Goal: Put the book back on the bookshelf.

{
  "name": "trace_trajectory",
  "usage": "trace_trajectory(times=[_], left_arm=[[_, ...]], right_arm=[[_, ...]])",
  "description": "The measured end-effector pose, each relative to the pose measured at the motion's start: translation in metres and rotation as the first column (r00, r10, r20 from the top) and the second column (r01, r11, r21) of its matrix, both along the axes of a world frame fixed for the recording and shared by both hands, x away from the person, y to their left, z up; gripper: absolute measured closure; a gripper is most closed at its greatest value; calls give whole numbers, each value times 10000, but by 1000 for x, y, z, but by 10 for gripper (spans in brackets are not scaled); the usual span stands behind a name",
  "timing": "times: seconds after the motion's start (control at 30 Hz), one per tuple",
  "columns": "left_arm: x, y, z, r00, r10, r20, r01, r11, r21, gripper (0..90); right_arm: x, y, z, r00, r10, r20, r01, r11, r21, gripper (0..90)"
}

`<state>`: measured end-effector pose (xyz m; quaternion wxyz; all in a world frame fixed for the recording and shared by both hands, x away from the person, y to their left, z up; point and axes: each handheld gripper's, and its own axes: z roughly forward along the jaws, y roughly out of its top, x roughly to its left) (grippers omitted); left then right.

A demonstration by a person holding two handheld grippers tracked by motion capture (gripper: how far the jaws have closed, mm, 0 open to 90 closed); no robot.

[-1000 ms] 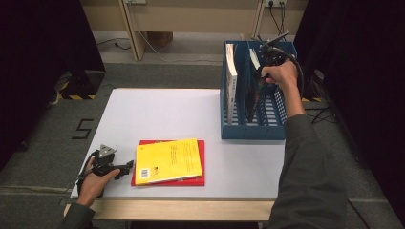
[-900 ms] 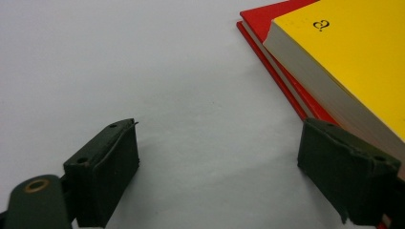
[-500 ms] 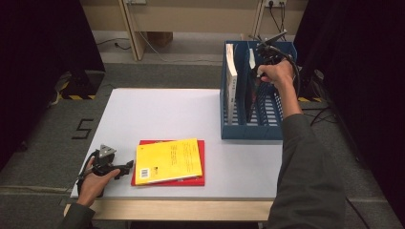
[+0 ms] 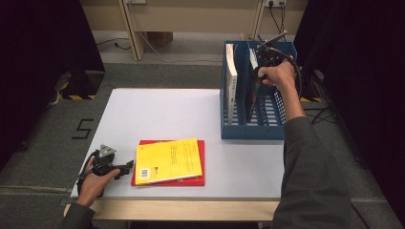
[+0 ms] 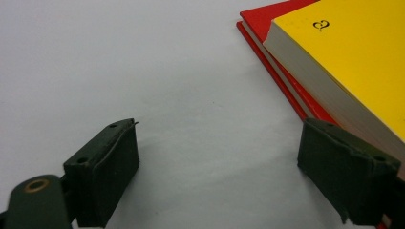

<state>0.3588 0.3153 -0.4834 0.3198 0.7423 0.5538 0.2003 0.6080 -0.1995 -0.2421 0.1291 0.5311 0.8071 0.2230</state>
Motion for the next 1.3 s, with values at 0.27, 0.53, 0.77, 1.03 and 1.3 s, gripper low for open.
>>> trace_trajectory(times=[0.27, 0.53, 0.77, 1.03, 1.3], left_arm=[[0, 0, 0, 10000, 1, 7, -1, 10000, 8, 127], [0, 0, 0, 10000, 0, 2, 0, 10000, 10, 126], [0, 0, 0, 10000, 0, 4, 0, 10000, 13, 126], [0, 0, 0, 10000, -1, -2, 1, 10000, 2, 126], [0, 0, 0, 10000, -1, -3, 1, 10000, -5, 127]], right_arm=[[-5, -7, -19, 9993, -189, -336, 200, 9993, 324, 662], [-5, -4, -18, 9992, -315, -230, 325, 9985, 434, 684], [-4, 5, -13, 9990, -376, -257, 386, 9985, 389, 680], [-6, 4, -13, 9991, -422, -100, 425, 9983, 390, 646], [-9, 0, -11, 9994, -354, -58, 356, 9982, 483, 542]])
